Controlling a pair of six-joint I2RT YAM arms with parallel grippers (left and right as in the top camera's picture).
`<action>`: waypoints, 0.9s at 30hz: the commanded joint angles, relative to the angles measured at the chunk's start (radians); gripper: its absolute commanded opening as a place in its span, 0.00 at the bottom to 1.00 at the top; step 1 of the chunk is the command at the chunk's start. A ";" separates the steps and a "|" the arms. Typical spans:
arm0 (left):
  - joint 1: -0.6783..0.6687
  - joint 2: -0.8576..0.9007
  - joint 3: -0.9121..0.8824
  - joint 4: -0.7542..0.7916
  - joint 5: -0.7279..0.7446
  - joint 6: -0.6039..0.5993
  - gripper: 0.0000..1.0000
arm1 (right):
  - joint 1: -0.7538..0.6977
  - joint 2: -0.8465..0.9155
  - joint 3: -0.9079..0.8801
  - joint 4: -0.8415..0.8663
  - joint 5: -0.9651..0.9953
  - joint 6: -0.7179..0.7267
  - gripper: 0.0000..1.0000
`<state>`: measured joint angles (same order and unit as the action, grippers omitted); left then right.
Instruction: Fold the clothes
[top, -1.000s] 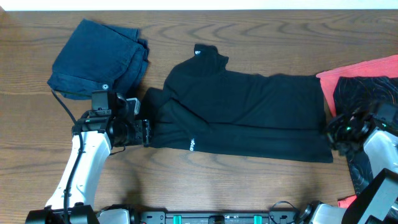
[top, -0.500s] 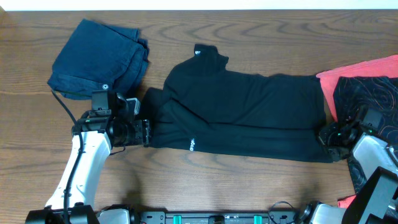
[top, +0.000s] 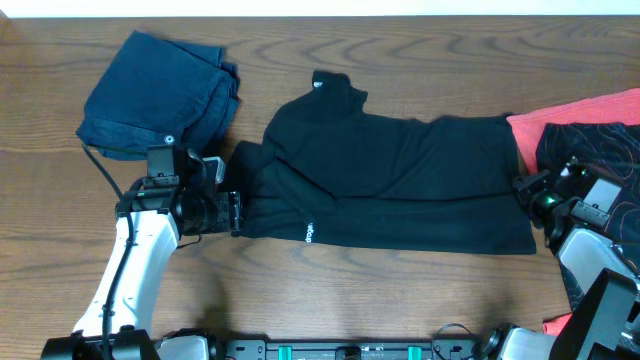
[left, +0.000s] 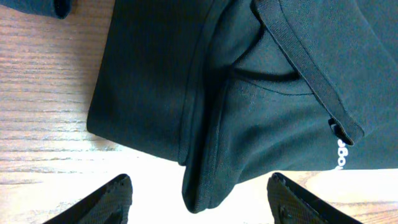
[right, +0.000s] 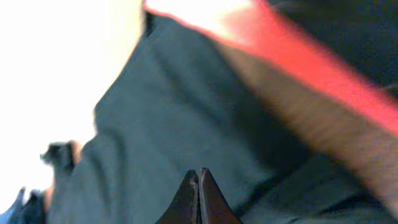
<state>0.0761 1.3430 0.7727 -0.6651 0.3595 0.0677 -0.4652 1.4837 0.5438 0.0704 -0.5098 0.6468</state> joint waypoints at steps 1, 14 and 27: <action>0.002 -0.005 0.010 0.000 0.005 -0.006 0.71 | 0.008 -0.007 0.018 -0.020 -0.199 -0.100 0.01; 0.002 -0.050 0.076 -0.042 0.176 -0.013 0.40 | 0.188 -0.023 0.014 -0.457 -0.064 -0.285 0.02; -0.063 -0.111 0.076 -0.091 0.310 -0.012 0.33 | 0.476 0.087 0.010 -0.140 0.124 -0.037 0.04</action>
<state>0.0471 1.2324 0.8272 -0.7544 0.6418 0.0525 -0.0368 1.5166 0.5549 -0.1322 -0.4164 0.5049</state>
